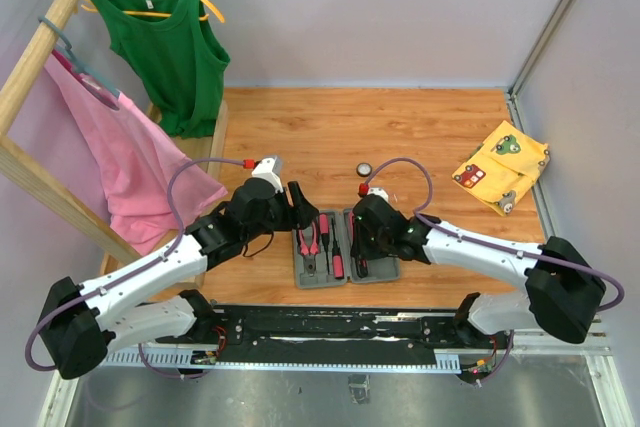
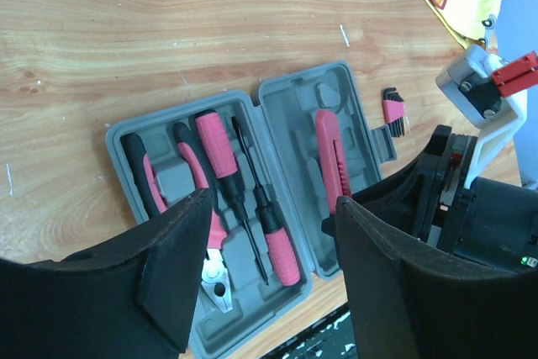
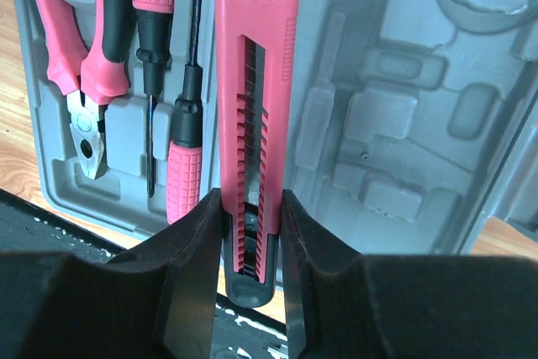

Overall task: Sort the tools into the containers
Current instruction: Place the utility knife in the storage box.

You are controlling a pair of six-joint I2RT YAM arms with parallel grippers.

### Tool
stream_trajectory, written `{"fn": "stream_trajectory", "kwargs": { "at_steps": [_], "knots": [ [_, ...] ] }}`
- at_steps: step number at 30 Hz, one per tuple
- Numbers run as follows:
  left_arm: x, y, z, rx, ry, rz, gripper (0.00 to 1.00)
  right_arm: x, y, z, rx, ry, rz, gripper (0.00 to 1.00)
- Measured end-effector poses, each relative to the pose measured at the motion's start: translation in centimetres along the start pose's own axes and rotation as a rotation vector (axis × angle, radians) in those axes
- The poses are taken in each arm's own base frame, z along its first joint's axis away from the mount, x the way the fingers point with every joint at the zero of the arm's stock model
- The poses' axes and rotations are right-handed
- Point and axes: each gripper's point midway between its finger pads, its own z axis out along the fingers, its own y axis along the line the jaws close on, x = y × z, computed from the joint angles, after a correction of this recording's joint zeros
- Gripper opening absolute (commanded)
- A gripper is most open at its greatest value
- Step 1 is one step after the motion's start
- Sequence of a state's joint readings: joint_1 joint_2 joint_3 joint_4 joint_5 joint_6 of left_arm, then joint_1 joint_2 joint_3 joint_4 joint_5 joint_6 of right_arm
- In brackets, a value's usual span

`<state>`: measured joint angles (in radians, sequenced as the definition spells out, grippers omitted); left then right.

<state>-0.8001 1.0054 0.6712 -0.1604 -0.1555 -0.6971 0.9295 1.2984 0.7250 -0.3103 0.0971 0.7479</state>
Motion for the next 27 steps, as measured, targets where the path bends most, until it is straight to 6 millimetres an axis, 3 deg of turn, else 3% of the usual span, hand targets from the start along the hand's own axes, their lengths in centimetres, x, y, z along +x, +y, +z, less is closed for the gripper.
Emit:
{"fn": "stream_trajectory", "kwargs": {
  "at_steps": [9,27],
  "knots": [
    [0.1,0.1,0.2,-0.008,0.003,-0.006,0.68,-0.5,0.4,0.8,-0.056,0.029,0.041,0.18],
    [0.9,0.7,0.8,-0.031,0.029,-0.001,0.67,0.5,-0.3,2.2,-0.025,0.07,0.046,0.25]
  ]
}}
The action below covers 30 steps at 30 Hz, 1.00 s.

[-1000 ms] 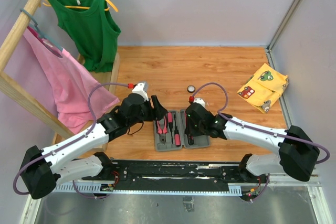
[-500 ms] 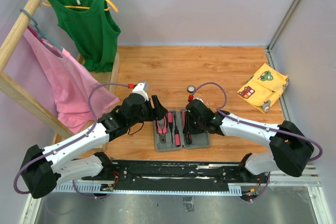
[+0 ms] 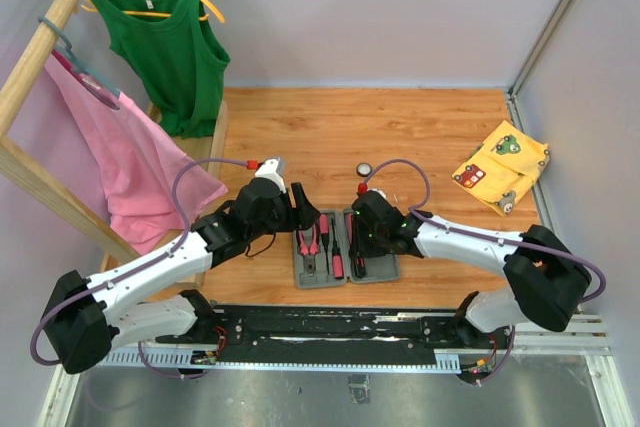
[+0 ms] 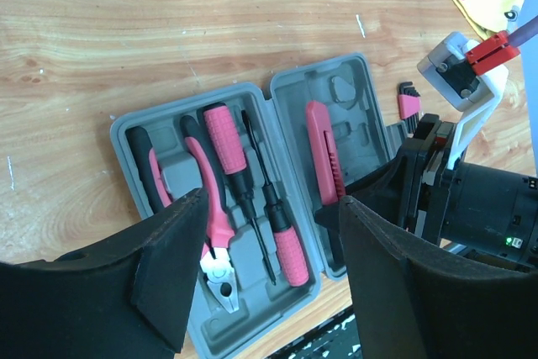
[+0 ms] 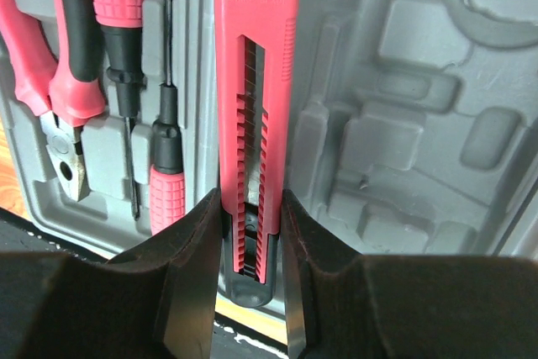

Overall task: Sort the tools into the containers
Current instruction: Place the utility knife in the storage box.

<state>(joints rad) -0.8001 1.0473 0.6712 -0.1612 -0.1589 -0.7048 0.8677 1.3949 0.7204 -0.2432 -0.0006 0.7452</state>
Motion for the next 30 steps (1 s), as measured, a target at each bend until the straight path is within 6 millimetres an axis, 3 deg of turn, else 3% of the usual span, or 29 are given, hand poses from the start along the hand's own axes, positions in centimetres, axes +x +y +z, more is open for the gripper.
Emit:
{"fn": "stream_trajectory", "kwargs": {
  "at_steps": [6,12,25,30],
  "knots": [
    [0.0,0.0,0.0,-0.001,0.0,-0.001,0.68,0.1,-0.2,0.4,0.007,0.008,0.003,0.36],
    [0.0,0.0,0.0,-0.001,0.0,-0.001,0.68,0.1,-0.1,0.4,0.004,0.01,0.006,0.4],
    [0.0,0.0,0.0,-0.001,-0.001,0.0,0.68,0.2,-0.1,0.4,0.003,0.015,0.005,0.42],
    [0.0,0.1,0.0,-0.002,0.0,0.004,0.66,-0.7,0.2,-0.9,-0.013,-0.028,-0.014,0.42]
  ]
}}
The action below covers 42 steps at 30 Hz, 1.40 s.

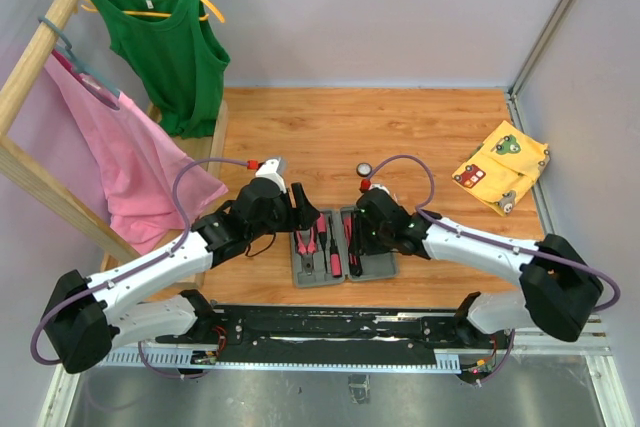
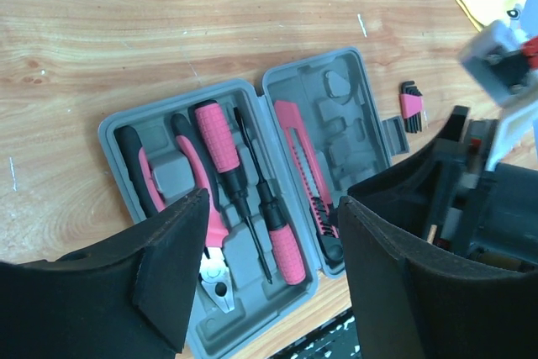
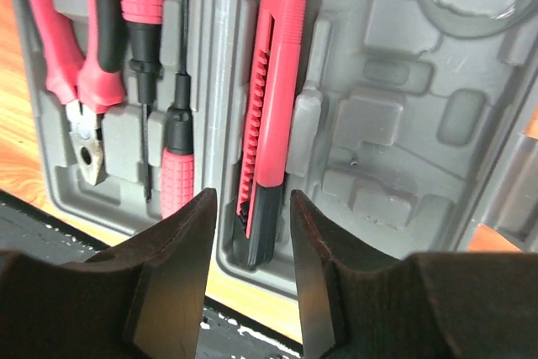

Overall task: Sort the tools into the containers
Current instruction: Place the utility knife in the storage box, then adjust the utility knife in the storage box.

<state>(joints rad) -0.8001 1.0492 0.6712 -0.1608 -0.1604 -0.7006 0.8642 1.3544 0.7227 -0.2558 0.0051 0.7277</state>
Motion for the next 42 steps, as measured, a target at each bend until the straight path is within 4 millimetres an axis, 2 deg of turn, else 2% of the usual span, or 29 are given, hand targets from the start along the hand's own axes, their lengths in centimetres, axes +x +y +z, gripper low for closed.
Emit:
{"fn": "stream_trajectory", "kwargs": {
  "at_steps": [6,12,17,21,29,42],
  "knots": [
    [0.4,0.3,0.4,-0.011,0.016,0.021,0.61,-1.7,0.4,-1.8,-0.024,-0.085,-0.021,0.31],
    [1.9,0.8,1.1,-0.019,0.053,0.042,0.53,-1.8,0.0,-1.8,-0.018,-0.085,-0.045,0.21],
    [4.7,1.5,1.8,-0.035,0.125,0.079,0.5,-1.2,-0.2,-1.2,-0.014,-0.048,-0.063,0.2],
    [5.9,1.4,2.3,-0.033,0.157,0.099,0.49,-0.3,-0.3,-0.4,-0.01,0.002,-0.072,0.19],
    [6.9,1.4,3.2,-0.033,0.181,0.125,0.47,0.7,-0.3,0.5,-0.011,0.051,-0.075,0.17],
    [8.4,2.4,4.4,-0.058,0.222,0.163,0.43,0.1,-0.2,1.3,-0.005,0.061,-0.051,0.13]
  ]
}}
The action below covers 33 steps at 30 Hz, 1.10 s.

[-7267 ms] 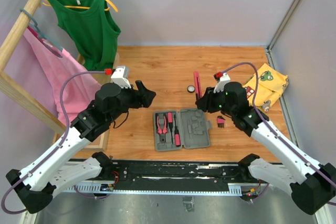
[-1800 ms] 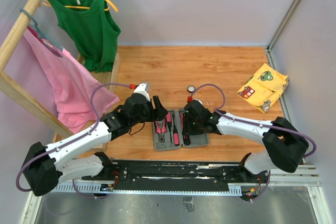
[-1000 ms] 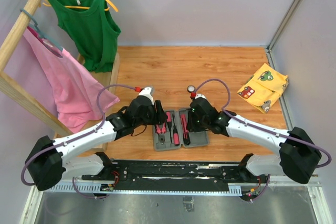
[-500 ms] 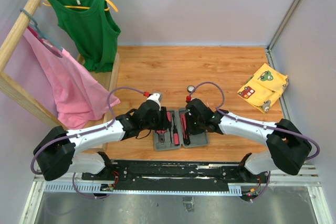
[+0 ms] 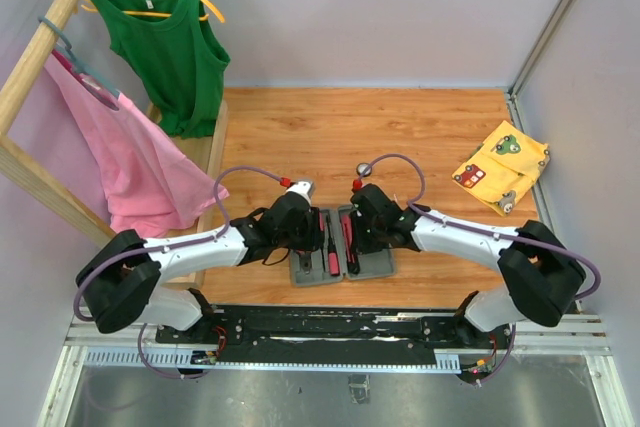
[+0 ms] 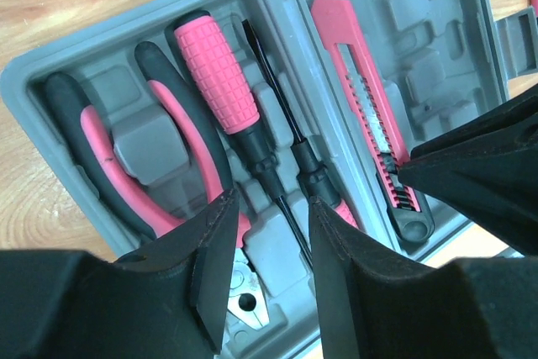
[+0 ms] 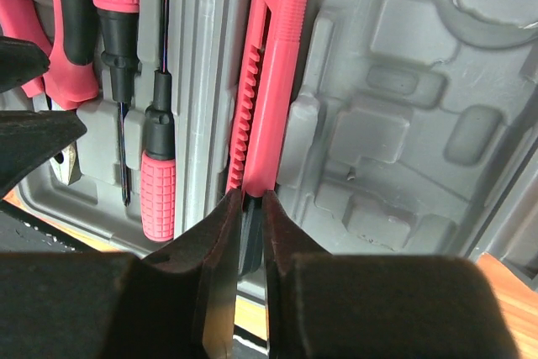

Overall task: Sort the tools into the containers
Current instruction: Adjust the utility knife in the storage box.

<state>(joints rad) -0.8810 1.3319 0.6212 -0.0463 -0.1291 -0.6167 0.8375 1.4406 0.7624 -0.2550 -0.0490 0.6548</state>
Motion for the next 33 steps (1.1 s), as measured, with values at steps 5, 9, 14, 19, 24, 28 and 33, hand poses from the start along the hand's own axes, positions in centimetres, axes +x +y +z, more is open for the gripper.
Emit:
{"fn": "stream_trajectory", "kwargs": {
  "at_steps": [5,9,14,19,24,28,33],
  "knots": [
    [0.4,0.1,0.2,-0.002,0.015,0.011,0.43,-0.3,0.2,0.3,0.0,-0.001,0.003,0.12],
    [0.7,0.2,0.4,-0.005,0.024,0.014,0.43,-0.6,0.4,0.6,0.002,0.002,0.003,0.11],
    [0.9,0.1,0.7,-0.004,0.03,0.017,0.43,-0.9,0.5,0.9,0.012,0.011,0.004,0.09],
    [1.3,0.2,1.0,-0.007,0.044,0.021,0.42,-1.0,0.5,1.0,0.024,0.022,0.003,0.12],
    [1.5,0.2,1.1,-0.009,0.049,0.024,0.41,-1.1,0.6,0.8,0.019,0.013,-0.004,0.2],
    [1.1,0.1,0.9,-0.007,0.033,0.022,0.41,-1.1,0.1,0.3,0.041,0.008,-0.017,0.22],
    [0.2,-0.2,0.3,-0.002,-0.003,0.018,0.41,-1.3,-0.4,-1.2,0.059,-0.013,-0.045,0.26]
  ]
}}
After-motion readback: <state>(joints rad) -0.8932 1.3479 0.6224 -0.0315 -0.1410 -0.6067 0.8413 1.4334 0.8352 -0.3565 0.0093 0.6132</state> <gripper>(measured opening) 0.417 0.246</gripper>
